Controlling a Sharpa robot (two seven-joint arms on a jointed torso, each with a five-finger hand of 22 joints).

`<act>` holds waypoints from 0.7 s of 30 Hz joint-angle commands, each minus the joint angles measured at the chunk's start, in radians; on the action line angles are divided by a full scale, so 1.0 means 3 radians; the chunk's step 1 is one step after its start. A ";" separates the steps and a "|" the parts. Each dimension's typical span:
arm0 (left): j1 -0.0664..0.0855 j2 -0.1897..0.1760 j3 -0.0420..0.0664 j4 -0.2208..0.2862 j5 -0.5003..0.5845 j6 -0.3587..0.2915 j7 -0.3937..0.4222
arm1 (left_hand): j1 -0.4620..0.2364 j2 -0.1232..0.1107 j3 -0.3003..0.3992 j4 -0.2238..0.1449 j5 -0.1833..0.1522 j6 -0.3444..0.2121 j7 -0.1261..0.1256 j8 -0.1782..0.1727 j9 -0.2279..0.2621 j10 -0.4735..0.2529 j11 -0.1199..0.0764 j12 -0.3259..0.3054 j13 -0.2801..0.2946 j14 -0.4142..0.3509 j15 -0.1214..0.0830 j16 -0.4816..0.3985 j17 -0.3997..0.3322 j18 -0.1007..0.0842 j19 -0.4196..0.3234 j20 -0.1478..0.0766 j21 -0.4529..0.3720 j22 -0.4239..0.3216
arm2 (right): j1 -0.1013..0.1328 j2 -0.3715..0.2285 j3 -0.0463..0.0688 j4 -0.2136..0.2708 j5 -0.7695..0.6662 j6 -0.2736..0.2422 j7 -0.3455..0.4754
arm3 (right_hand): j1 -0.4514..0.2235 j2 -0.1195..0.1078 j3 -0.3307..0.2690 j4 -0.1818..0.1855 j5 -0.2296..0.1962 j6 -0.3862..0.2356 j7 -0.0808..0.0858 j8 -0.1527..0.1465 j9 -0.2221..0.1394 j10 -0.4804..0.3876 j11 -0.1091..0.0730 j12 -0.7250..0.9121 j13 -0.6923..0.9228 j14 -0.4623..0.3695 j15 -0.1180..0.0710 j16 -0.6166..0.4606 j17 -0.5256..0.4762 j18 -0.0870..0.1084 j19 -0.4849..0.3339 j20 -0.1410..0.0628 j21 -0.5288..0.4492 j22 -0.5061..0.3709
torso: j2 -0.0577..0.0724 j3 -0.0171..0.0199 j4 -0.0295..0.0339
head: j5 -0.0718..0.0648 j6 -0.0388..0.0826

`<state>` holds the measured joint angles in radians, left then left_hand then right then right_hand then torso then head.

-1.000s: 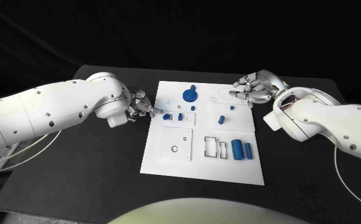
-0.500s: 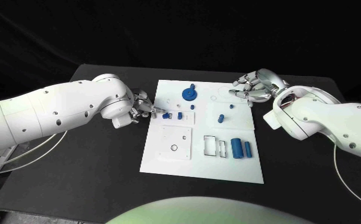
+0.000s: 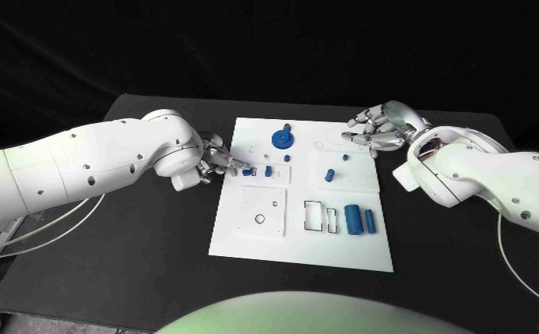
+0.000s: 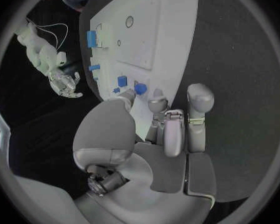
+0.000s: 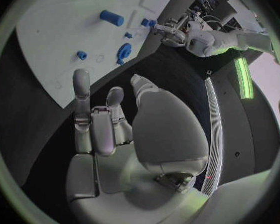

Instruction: Assemble the parts on the task board

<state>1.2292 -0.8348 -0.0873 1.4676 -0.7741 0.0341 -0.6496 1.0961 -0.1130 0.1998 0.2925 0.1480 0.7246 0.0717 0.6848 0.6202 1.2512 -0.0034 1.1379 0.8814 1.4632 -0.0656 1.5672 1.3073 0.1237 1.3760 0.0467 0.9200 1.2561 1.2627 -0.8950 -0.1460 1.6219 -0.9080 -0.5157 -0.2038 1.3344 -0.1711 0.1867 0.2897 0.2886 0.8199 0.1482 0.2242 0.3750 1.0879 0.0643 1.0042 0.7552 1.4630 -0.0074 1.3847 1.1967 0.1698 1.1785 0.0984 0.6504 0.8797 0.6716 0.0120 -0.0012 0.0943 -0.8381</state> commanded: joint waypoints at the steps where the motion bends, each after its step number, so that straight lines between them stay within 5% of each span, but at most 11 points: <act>1: -0.0011 0.0019 -0.0007 0.0006 0.0050 0.0043 -0.0008 | 0.0029 0.0002 -0.0015 -0.0002 0.0023 0.0027 0.0005 0.0018 -0.0007 0.0024 -0.0007 0.0015 0.0008 0.0359 0.0001 0.0012 0.0878 -0.0013 0.0022 -0.0009 0.0016 0.0004 | -0.0003 0.0002 0.0000 0.0001 -0.0025 0.0017 0.0008 | -0.0045 -0.0001 0.0013 0.0001 0.0013 -0.0022 0.0000 0.0022 -0.0004 -0.0032 0.0000 0.0010 -0.0002 -0.0013 -0.0003 -0.0009 0.0003 0.0039 -0.0019 -0.0002 -0.0010 0.0001 | -0.0001 0.0000 -0.0001 | 0.0001 -0.0002; 21: -0.0011 0.0113 -0.0007 -0.0048 0.0004 0.0072 -0.0026 | 0.0119 0.0097 -0.0010 -0.0003 0.0079 0.0039 0.0003 0.0018 -0.0060 0.0052 -0.0010 0.0061 0.0055 0.0359 -0.0002 0.0012 0.0878 -0.0020 0.0037 -0.0012 0.0049 0.0031 | -0.0007 0.0005 0.0000 -0.0002 -0.0025 0.0020 0.0009 | -0.0046 0.0000 0.0017 0.0001 0.0015 -0.0021 -0.0001 0.0029 -0.0004 -0.0027 -0.0001 0.0019 0.0002 -0.0012 -0.0003 -0.0009 0.0003 0.0039 -0.0017 -0.0002 -0.0012 0.0002 | 0.0000 0.0003 -0.0003 | 0.0000 -0.0006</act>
<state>1.2292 -0.8047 -0.0871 1.4544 -0.7726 0.0373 -0.6518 1.1229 -0.0880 0.2000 0.2924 0.1663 0.7330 0.0718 0.6879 0.6037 1.2621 -0.0069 1.1494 0.8971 1.4632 -0.0657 1.5672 1.3073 0.1237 1.3795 0.0430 0.9284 1.2639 1.2613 -0.8943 -0.1460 1.6211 -0.9080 -0.5157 -0.2038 1.3344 -0.1711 0.1867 0.2897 0.2886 0.8199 0.1482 0.2319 0.3750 1.0878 0.0643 1.0042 0.7553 1.4630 -0.0074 1.3846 1.1967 0.1698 1.1785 0.0985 0.6505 0.8797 0.6716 0.0128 -0.0020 0.0943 -0.8392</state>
